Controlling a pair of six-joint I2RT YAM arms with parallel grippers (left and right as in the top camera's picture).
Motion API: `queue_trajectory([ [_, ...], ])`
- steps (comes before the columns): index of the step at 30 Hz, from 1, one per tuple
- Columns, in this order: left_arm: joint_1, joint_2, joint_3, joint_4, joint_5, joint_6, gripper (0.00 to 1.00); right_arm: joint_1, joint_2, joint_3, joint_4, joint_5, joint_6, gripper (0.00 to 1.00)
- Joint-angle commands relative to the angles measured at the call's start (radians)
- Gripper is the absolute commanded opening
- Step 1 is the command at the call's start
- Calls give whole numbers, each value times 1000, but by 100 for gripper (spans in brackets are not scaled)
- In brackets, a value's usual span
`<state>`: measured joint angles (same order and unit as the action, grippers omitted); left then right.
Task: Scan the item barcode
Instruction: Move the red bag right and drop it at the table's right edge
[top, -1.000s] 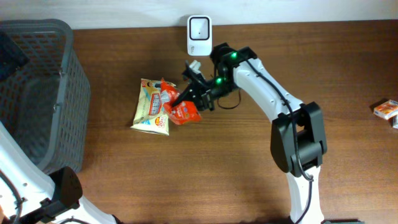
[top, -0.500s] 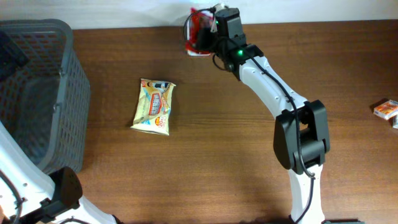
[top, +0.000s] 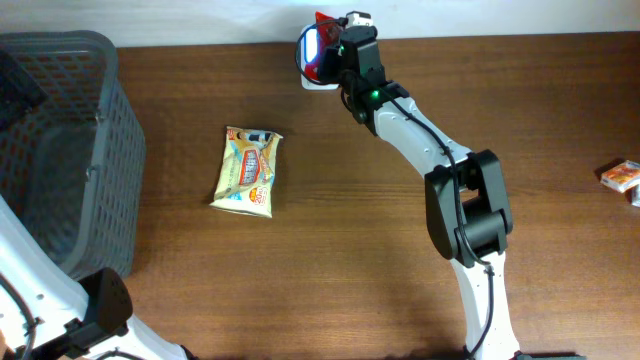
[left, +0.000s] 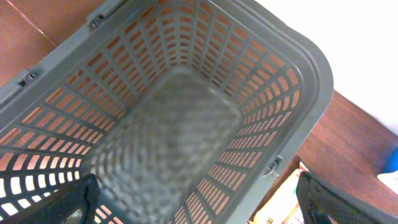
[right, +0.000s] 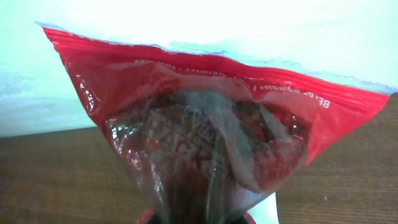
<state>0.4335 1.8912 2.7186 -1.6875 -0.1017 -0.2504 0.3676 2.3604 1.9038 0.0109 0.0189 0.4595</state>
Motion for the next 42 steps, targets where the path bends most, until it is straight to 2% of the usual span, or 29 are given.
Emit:
queue_trajectory([
  [1, 3, -12, 11, 0, 0, -2, 99, -47, -83, 32, -31, 17, -10, 4],
  [2, 3, -12, 11, 0, 0, -2, 99, -79, -127, 32, -69, 19, -10, 4],
  [4, 3, -12, 11, 0, 0, -2, 99, -230, -264, 32, -256, 20, -4, 4],
  [6, 3, -12, 11, 0, 0, -2, 99, -360, -331, 32, -396, 20, 26, 4],
  [11, 3, -12, 11, 0, 0, -2, 99, -696, -351, 28, -737, 21, 55, 4],
  [14, 3, -12, 11, 0, 0, -2, 99, -877, -327, 24, -904, 111, 55, 4],
  [17, 3, -12, 11, 0, 0, -2, 99, -1006, -290, 23, -1003, 150, 55, 4],
  [22, 3, -12, 11, 0, 0, -2, 99, -1129, -223, 14, -1043, 154, 54, 4],
  [23, 3, -12, 11, 0, 0, -2, 99, -1140, -206, 13, -1043, 154, 44, 17],
  [24, 3, -12, 11, 0, 0, -2, 99, -1141, -196, 12, -1046, 154, 18, 61],
  [25, 3, -12, 11, 0, 0, -2, 99, -1141, -193, 12, -1049, 154, 1, 99],
  [29, 3, -12, 11, 0, 0, -2, 99, -1141, -219, 13, -1093, 149, -14, 99],
  [32, 3, -12, 11, 0, 0, -2, 99, -1141, -303, 13, -1120, 137, -6, 99],
  [35, 3, -12, 11, 0, 0, -2, 99, -1140, -446, 13, -1126, 16, -6, 99],
  [38, 3, -12, 11, 0, 0, -2, 99, -1140, -577, 13, -1166, -211, -6, 98],
  [42, 3, -12, 11, 0, 0, -2, 99, -1139, -593, 13, -1288, -331, -6, 99],
])
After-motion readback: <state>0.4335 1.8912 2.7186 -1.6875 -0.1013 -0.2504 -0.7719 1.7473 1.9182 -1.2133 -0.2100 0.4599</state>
